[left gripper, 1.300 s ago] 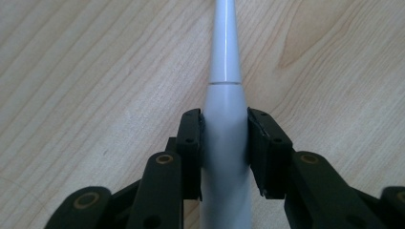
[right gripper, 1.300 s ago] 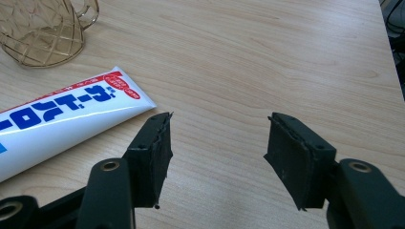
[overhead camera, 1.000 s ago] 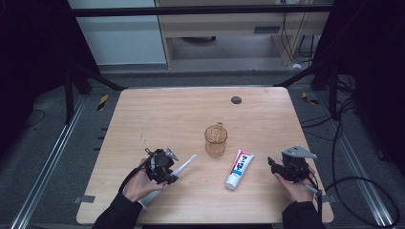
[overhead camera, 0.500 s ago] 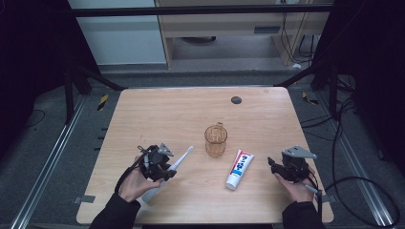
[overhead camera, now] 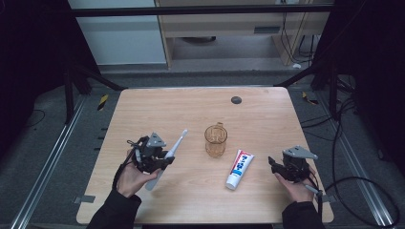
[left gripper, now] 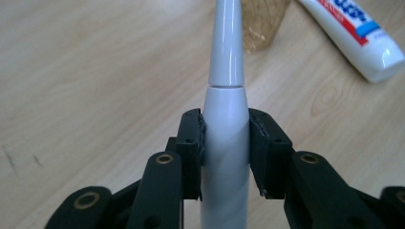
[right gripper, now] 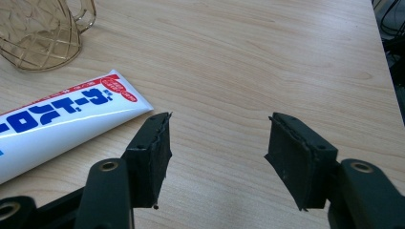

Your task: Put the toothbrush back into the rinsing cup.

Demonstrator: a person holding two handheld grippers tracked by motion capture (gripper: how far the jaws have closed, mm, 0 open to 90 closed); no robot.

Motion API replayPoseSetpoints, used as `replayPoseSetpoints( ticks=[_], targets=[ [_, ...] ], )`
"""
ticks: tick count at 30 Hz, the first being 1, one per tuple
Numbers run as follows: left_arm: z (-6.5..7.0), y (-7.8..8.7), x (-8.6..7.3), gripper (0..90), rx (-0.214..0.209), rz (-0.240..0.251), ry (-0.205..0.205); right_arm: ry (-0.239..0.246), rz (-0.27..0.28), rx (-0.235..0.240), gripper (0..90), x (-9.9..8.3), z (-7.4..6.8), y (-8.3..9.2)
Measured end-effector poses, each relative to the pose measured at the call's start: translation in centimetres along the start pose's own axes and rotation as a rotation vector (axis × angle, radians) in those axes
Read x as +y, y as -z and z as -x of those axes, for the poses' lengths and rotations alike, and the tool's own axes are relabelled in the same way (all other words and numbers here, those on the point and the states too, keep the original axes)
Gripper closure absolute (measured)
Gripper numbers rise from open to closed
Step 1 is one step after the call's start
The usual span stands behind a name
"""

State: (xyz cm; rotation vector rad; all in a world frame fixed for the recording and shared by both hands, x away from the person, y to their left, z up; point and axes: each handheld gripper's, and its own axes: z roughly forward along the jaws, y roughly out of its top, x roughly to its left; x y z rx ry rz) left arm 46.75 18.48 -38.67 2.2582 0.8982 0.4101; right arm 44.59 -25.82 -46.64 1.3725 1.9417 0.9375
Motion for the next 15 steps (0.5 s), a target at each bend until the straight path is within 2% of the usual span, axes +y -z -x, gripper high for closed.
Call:
replayPoseSetpoints(
  ticks=[1, 2, 4, 5, 6, 7, 12, 13, 14, 15],
  targets=[
    [-0.1, 0.1, 0.3, 67.4, 0.009, 0.021, 0.003, 0.0, 0.001, -0.001, 39.6, 0.0, 0.0, 0.0],
    [-0.1, 0.1, 0.3, 67.4, 0.009, 0.021, 0.003, 0.0, 0.001, -0.001, 39.6, 0.0, 0.0, 0.0],
    [-0.3, 0.4, 1.1, 67.4, 0.025, 0.074, 0.017, -0.003, 0.003, -0.005, 38.6, -0.1, 0.1, 0.0],
    [-0.3, 0.4, 1.1, 67.4, 0.025, 0.074, 0.017, 0.0, 0.004, -0.006, 38.2, -0.1, 0.1, 0.0],
    [-0.5, 0.6, 1.7, 67.4, 0.041, 0.108, 0.025, -0.002, 0.005, -0.006, 37.9, -0.1, 0.1, 0.0],
    [-0.5, 0.6, 1.7, 67.4, 0.041, 0.108, 0.025, -0.002, 0.005, -0.006, 37.9, -0.1, 0.1, 0.0],
    [-0.9, 1.0, 3.0, 67.4, 0.08, 0.22, 0.058, 0.01, 0.019, -0.015, 36.9, -0.2, 0.1, 0.0],
    [-1.1, 1.1, 3.5, 67.4, 0.085, 0.263, 0.076, 0.009, 0.019, -0.014, 36.2, -0.2, 0.1, 0.0],
    [-1.1, 1.1, 3.5, 67.4, 0.085, 0.263, 0.076, 0.011, 0.02, -0.015, 35.9, -0.2, 0.1, -0.1],
    [-1.1, 1.1, 3.8, 67.4, 0.089, 0.283, 0.084, 0.011, 0.02, -0.015, 35.9, -0.2, 0.1, -0.1]
  ],
)
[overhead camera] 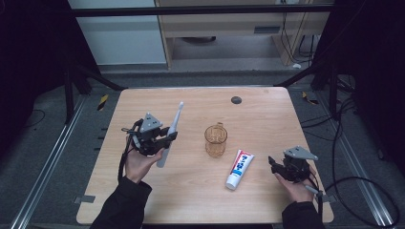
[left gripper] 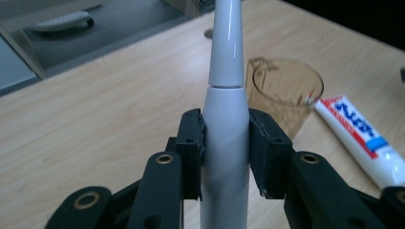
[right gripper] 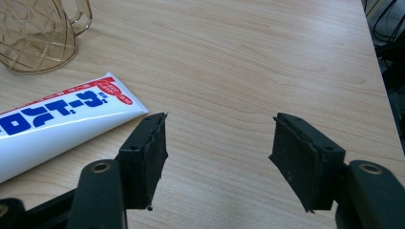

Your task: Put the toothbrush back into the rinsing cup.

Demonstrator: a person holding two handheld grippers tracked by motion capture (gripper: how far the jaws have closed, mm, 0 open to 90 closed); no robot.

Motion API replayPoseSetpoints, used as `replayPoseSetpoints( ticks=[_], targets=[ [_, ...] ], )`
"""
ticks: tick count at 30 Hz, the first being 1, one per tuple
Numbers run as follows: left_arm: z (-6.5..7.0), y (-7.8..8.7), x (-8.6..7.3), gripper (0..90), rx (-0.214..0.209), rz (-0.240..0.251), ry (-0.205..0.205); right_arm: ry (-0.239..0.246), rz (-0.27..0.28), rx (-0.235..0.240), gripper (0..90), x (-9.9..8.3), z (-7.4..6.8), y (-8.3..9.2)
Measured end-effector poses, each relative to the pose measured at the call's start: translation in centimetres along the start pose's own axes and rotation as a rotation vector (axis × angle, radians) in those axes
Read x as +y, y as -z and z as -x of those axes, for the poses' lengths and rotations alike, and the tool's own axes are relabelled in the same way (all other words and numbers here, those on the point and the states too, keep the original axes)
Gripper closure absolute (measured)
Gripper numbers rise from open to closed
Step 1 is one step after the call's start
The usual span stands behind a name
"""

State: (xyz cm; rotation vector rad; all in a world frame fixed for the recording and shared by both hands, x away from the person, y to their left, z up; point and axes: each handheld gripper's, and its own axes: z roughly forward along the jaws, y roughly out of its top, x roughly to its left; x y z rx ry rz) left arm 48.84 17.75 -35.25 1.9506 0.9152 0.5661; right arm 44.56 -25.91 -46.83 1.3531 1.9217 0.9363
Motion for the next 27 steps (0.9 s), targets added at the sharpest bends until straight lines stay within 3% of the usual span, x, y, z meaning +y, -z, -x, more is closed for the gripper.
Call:
replayPoseSetpoints(
  ticks=[1, 9, 19, 27],
  targets=[
    [-0.1, -0.2, 0.4, 67.4, 0.011, 0.029, 0.008, 0.003, 0.003, -0.001, 35.3, 0.0, 0.0, -0.1],
    [-0.3, -1.7, 1.7, 67.4, 0.034, 0.126, 0.033, 0.008, 0.005, 0.0, 33.6, -0.1, -0.1, -0.3],
    [-0.4, -3.7, 2.7, 67.4, 0.051, 0.197, 0.062, 0.014, 0.005, -0.004, 32.3, -0.3, -0.1, -0.5],
    [0.4, -5.2, 3.9, 67.4, 0.049, 0.255, 0.069, 0.011, 0.008, 0.003, 30.3, -0.4, 0.0, -0.6]
  ],
)
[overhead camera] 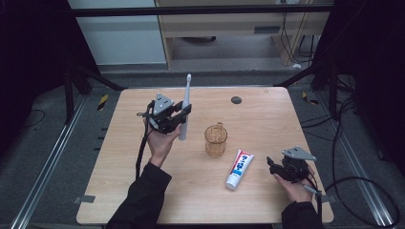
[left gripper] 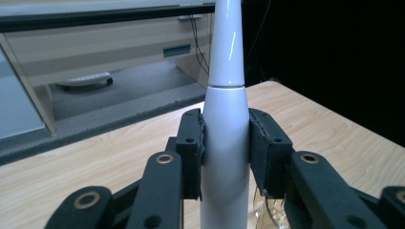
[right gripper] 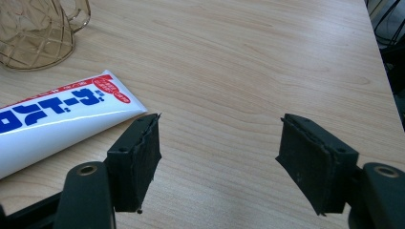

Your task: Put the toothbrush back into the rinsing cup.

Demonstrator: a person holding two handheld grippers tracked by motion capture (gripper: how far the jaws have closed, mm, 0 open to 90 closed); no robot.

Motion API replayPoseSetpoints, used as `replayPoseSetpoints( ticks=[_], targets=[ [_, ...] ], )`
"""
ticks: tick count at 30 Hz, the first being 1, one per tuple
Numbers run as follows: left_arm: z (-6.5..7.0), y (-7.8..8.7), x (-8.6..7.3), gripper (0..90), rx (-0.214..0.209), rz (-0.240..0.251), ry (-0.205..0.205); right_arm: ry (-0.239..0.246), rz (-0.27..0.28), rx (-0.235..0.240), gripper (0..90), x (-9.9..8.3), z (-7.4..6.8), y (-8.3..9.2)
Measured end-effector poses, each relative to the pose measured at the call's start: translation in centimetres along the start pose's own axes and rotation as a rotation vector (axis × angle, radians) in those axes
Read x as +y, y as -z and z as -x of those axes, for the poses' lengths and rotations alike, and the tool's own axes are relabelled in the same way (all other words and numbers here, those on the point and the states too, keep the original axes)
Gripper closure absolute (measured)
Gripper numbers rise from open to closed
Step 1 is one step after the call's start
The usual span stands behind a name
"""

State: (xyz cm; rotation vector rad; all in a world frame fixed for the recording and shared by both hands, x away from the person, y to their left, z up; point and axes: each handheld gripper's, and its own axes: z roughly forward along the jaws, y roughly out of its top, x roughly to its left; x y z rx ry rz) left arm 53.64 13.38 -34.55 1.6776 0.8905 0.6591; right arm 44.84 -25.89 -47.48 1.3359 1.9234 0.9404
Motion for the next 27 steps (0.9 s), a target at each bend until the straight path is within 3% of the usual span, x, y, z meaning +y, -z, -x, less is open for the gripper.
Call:
replayPoseSetpoints(
  ticks=[13, 27],
  targets=[
    [1.5, -1.6, 1.2, 67.4, -0.007, 0.072, 0.011, -0.003, 0.012, 0.0, 30.2, -0.1, 0.1, 0.0],
    [3.3, -2.5, 1.5, 67.4, -0.06, 0.124, 0.009, 0.013, 0.016, -0.008, 30.6, -0.3, 0.0, -0.1]
  ],
)
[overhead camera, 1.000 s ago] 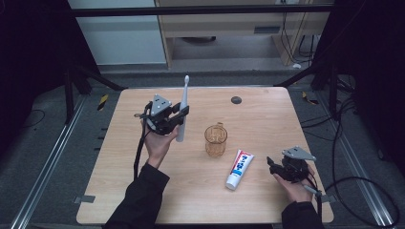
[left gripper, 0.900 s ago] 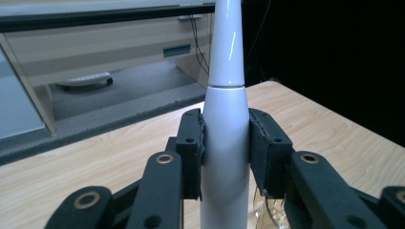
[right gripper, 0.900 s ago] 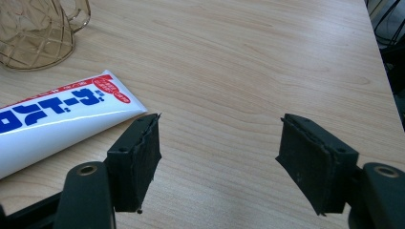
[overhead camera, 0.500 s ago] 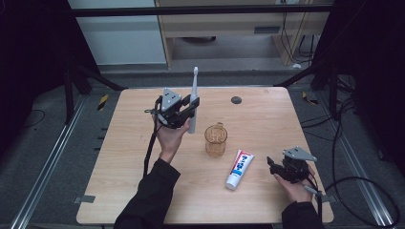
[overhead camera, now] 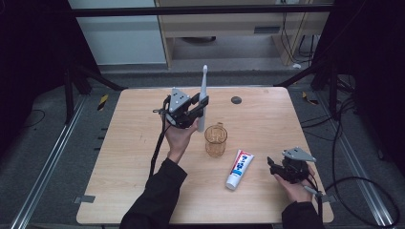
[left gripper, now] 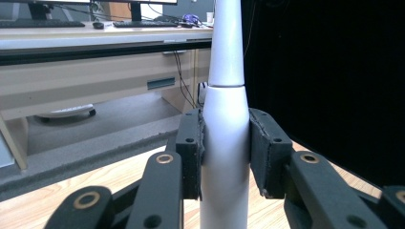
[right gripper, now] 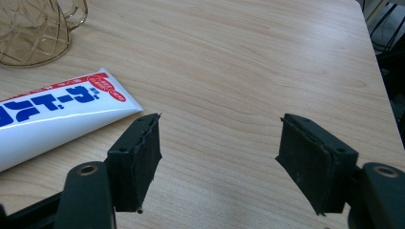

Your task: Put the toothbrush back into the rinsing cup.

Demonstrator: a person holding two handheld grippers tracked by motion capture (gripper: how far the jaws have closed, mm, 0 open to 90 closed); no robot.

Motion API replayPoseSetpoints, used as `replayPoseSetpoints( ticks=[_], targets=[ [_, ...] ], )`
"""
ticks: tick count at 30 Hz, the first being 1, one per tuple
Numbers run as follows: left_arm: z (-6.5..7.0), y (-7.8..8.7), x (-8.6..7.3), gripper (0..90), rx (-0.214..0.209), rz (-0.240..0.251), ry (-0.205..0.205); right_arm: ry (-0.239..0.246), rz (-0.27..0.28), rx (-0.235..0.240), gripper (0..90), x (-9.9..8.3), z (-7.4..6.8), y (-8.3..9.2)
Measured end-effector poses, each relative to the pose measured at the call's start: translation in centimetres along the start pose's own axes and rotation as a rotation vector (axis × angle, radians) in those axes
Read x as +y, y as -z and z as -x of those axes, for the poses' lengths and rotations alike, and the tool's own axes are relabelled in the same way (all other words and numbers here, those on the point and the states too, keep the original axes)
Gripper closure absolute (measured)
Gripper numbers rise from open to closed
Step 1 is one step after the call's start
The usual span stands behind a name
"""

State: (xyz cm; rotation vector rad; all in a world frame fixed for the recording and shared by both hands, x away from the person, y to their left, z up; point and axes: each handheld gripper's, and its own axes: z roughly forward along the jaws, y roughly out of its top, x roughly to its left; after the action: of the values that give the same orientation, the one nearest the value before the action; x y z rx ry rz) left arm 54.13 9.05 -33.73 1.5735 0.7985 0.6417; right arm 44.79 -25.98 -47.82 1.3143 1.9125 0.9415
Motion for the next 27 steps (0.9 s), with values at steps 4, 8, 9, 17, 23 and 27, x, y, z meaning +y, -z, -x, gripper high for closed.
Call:
replayPoseSetpoints(
  ticks=[4, 8, 9, 17, 23, 27],
  targets=[
    [0.3, -0.5, -0.3, 67.4, -0.003, 0.001, 0.007, 0.008, 0.002, -0.006, 30.1, 0.0, 0.0, 0.0],
    [0.8, -0.8, -0.4, 67.4, -0.014, 0.005, 0.0, 0.009, 0.009, -0.01, 29.6, -0.1, 0.1, 0.0],
    [0.9, -0.8, -0.4, 67.3, -0.016, 0.006, -0.002, 0.011, 0.007, -0.011, 29.5, -0.1, 0.1, 0.0],
    [1.6, -1.3, -0.6, 67.4, -0.04, 0.012, -0.01, 0.018, 0.004, -0.015, 28.5, -0.1, 0.0, -0.1],
    [1.9, -1.7, -1.1, 67.3, -0.055, 0.015, -0.002, 0.023, 0.006, -0.018, 28.4, -0.1, 0.0, -0.1],
    [2.1, -2.1, -1.9, 67.3, -0.056, 0.005, 0.003, 0.03, 0.004, -0.018, 28.0, -0.1, 0.0, -0.1]
  ],
)
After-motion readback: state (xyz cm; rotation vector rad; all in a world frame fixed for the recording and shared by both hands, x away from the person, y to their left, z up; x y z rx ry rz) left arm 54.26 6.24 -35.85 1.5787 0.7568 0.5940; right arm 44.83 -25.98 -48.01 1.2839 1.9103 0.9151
